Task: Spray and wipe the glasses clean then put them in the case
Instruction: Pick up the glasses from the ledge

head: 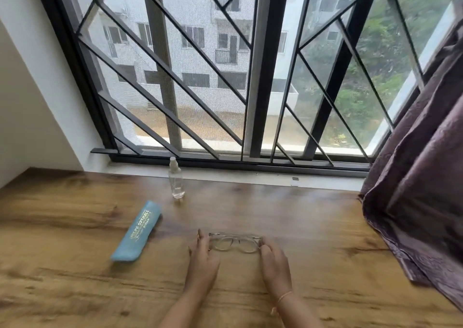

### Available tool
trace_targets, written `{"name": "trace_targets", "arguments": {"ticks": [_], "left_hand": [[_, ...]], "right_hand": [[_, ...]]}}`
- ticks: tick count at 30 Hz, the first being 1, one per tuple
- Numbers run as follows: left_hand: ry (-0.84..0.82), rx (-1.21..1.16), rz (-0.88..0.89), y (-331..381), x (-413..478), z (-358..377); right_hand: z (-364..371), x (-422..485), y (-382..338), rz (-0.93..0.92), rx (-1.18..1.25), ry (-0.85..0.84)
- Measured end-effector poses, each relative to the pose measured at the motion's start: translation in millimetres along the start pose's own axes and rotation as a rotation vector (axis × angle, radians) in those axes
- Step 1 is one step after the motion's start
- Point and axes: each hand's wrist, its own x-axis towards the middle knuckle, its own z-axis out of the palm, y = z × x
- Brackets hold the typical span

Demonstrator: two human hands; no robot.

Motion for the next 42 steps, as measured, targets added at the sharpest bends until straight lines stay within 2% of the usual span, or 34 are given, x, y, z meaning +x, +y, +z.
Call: {"name": "trace_targets", "arguments": {"ticks": [12, 22, 38, 42], "left_hand": [[0.042, 0.193, 0.068, -5, -1, 1], [0.078, 0.3, 0.056, -2, -10, 2], [0.04, 0.224, 0.036, 0, -15, 0], [0.077, 0.19, 0.082, -2, -16, -1]], "right_hand": [[0, -5, 0, 0.017, -0.031, 0.029], [0, -7, 0, -0.003, -0.06, 0.047], [-2, -8, 1, 0.012, -0.032, 0.078], [-3, -9, 2, 0.023, -0.007, 0.093]]}}
